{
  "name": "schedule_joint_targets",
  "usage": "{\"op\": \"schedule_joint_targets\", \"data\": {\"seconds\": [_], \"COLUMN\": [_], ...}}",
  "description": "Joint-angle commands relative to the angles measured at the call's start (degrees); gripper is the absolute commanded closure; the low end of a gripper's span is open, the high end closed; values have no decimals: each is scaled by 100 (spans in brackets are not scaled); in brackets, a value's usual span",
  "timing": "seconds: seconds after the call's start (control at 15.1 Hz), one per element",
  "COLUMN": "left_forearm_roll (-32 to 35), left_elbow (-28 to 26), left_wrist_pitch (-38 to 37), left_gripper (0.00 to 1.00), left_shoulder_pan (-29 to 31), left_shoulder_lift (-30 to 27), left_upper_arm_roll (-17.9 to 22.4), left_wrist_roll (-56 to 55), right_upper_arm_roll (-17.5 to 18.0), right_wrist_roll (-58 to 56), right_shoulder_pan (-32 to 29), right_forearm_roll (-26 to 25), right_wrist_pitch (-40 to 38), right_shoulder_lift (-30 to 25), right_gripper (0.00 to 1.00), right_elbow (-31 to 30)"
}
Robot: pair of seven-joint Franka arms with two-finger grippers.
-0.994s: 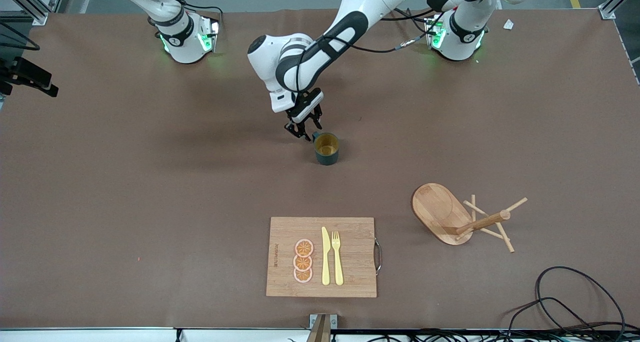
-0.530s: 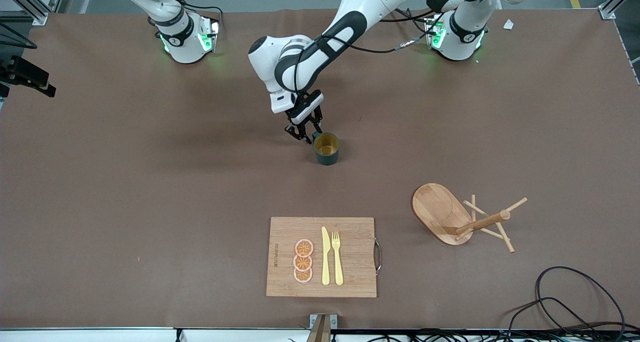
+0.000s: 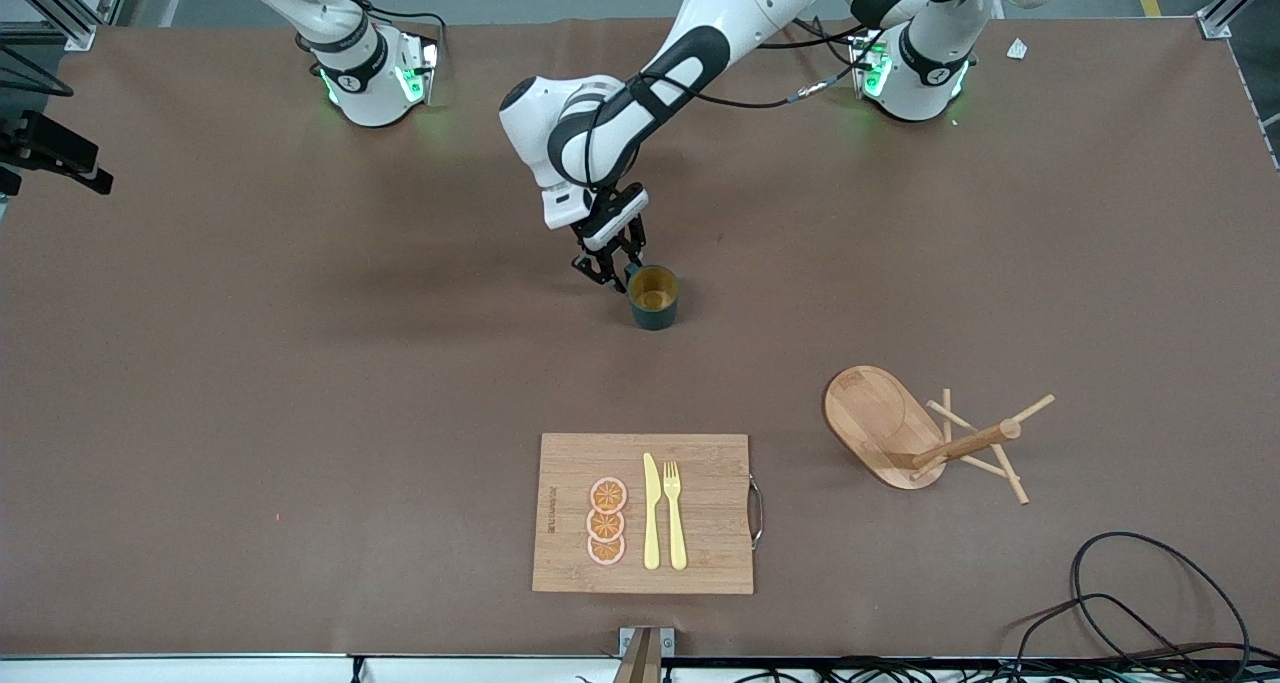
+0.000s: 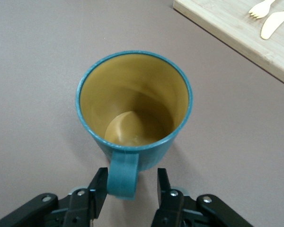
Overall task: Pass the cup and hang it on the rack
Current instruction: 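Lift the mug with the left gripper and carry it toward the rack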
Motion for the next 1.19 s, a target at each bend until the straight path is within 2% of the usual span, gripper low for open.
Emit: {"op": "schedule_joint_targets", "data": {"seconds": [0.0, 0.33, 0.46, 0.73, 0.86, 1.13], "left_forearm_roll": [164, 164, 164, 155, 76, -494], "left_elbow": [130, 148, 157, 174, 253, 333], "left_wrist_pitch": [-64, -64, -64, -64, -64, -64], "left_gripper": [58, 78, 90, 98, 99, 99], "left_shoulder_pan": [-63, -54, -45, 7, 226, 552], "left_shoulder_lift": [155, 120, 85, -90, -231, -722], "left_upper_arm_roll": [27, 27, 27, 10, -69, -96], "left_wrist_roll": [-76, -14, 38, 144, 441, 1030], "right_upper_arm_roll": [54, 54, 54, 54, 54, 63], "right_wrist_roll": [-92, -101, -101, -101, -101, -101], "right_shoulder_pan": [-82, -82, -82, -82, -82, -82], "right_forearm_roll": [70, 70, 61, 52, 52, 35], "right_wrist_pitch": [54, 62, 62, 54, 54, 36], "right_shoulder_lift": [-186, -186, -186, -186, -186, -195], "right_gripper": [0, 0, 0, 0, 0, 0], "right_elbow": [-205, -196, -196, -196, -196, -196]}}
